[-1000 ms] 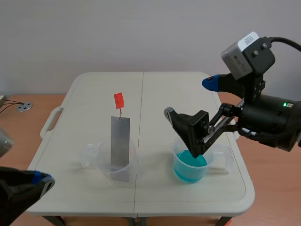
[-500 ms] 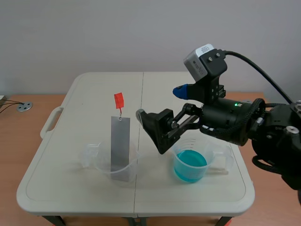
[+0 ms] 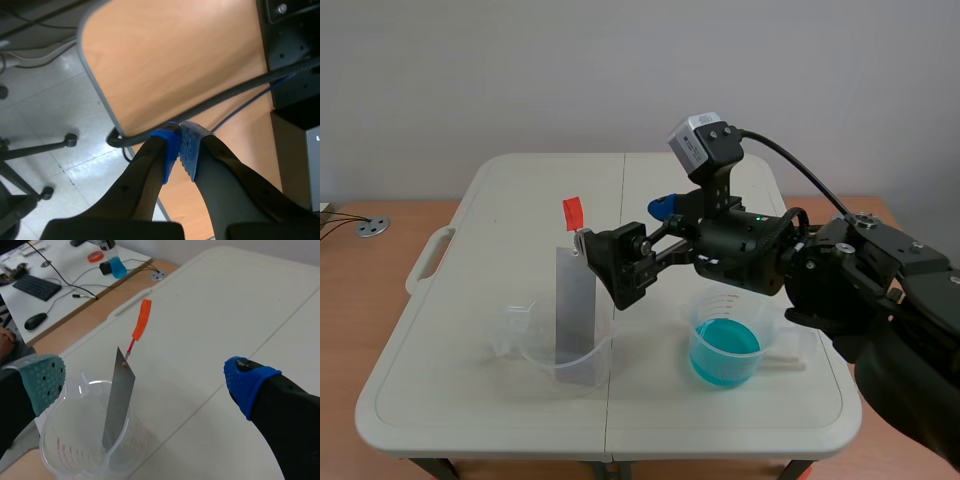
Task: Hold the metal plate by the orange handle, dip it into the blue solution, take it out and point at it, then put the plate back in the beaker on the left.
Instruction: 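Lift the metal plate out of the left beaker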
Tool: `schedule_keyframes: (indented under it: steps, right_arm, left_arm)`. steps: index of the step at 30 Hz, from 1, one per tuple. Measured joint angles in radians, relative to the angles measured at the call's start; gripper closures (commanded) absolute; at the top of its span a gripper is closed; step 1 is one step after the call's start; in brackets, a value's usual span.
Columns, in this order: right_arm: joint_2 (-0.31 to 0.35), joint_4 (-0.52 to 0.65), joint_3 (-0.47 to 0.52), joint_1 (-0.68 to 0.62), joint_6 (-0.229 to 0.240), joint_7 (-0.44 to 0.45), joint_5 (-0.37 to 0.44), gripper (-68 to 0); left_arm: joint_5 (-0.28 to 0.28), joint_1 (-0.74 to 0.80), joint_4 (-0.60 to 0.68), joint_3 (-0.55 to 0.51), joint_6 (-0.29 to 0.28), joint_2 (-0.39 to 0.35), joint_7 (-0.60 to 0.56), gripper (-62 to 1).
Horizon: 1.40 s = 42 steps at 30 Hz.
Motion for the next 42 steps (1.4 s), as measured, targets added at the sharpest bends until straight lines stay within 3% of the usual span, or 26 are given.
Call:
schedule_keyframes:
  steps: [5, 21, 27, 30, 33, 39, 42]
  right_arm:
    - [-0.039, -0.044, -0.025, 0.054, 0.0, 0.0, 0.006, -66.3]
    - [-0.133, -0.248, -0.121, 0.185, 0.018, 0.0, 0.043, -66.3]
    - [-0.138, -0.268, -0.142, 0.222, 0.019, 0.003, 0.043, -66.3]
    - [-0.142, -0.274, -0.143, 0.226, 0.049, 0.003, 0.048, -66.3]
    - [-0.148, -0.274, -0.144, 0.225, 0.051, -0.008, 0.051, -66.3]
    - [-0.149, -0.274, -0.157, 0.225, 0.051, -0.06, 0.126, -66.1]
    - [-0.148, -0.274, -0.157, 0.226, 0.069, -0.086, 0.166, -60.4]
  left_arm:
    - [0.047, -0.024, -0.04, 0.0, -0.003, 0.035, 0.007, -2.1]
    - [0.046, -0.055, -0.042, 0.0, -0.003, 0.034, 0.009, -2.1]
    - [0.046, -0.055, -0.042, 0.0, -0.003, 0.034, 0.009, -2.1]
    - [0.046, -0.055, -0.042, 0.0, -0.003, 0.034, 0.009, -2.1]
    - [0.046, -0.054, -0.042, 0.0, -0.003, 0.034, 0.01, -2.1]
    - [0.046, -0.055, -0.042, 0.0, -0.003, 0.034, 0.013, -2.1]
    - [0.046, -0.054, -0.042, 0.0, -0.003, 0.034, 0.013, -2.1]
